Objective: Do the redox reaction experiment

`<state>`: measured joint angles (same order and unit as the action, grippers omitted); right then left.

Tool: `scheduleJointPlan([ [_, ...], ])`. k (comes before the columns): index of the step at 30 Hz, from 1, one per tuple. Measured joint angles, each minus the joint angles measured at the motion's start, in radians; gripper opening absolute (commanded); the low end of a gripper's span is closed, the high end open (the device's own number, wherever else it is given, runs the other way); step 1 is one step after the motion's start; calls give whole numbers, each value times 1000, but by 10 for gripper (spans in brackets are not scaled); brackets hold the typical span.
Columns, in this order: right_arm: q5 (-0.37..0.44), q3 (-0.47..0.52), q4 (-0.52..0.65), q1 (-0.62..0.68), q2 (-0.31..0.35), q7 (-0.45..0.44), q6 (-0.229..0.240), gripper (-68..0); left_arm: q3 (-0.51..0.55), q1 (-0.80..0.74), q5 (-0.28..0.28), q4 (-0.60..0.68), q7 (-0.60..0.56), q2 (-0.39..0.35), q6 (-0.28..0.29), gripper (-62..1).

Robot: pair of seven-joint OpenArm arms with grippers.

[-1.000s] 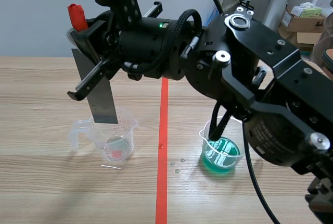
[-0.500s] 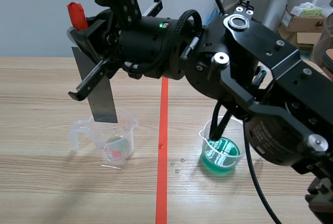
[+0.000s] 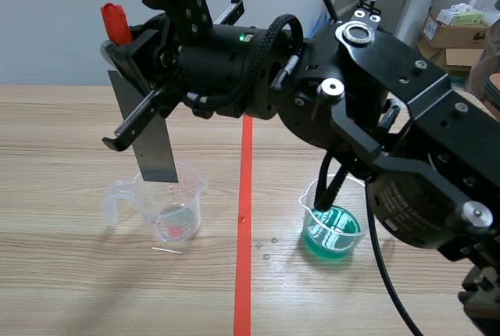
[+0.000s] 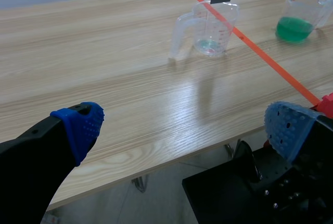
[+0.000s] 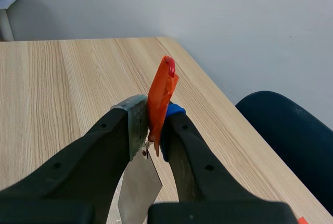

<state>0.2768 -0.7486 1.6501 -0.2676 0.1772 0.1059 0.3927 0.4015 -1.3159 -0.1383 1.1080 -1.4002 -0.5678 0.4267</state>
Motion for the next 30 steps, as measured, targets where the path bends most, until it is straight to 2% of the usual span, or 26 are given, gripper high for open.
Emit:
scheduleJointPlan([
  [10, 0, 0, 0, 0, 0, 0, 0, -656, 0, 0, 0, 0, -40, 0, 0, 14],
  [14, 0, 0, 0, 0, 0, 0, 0, -655, 0, 0, 0, 0, -95, 0, 0, 14],
  [30, 0, 0, 0, 0, 0, 0, 0, -656, 0, 0, 0, 0, -74, 0, 0, 14],
])
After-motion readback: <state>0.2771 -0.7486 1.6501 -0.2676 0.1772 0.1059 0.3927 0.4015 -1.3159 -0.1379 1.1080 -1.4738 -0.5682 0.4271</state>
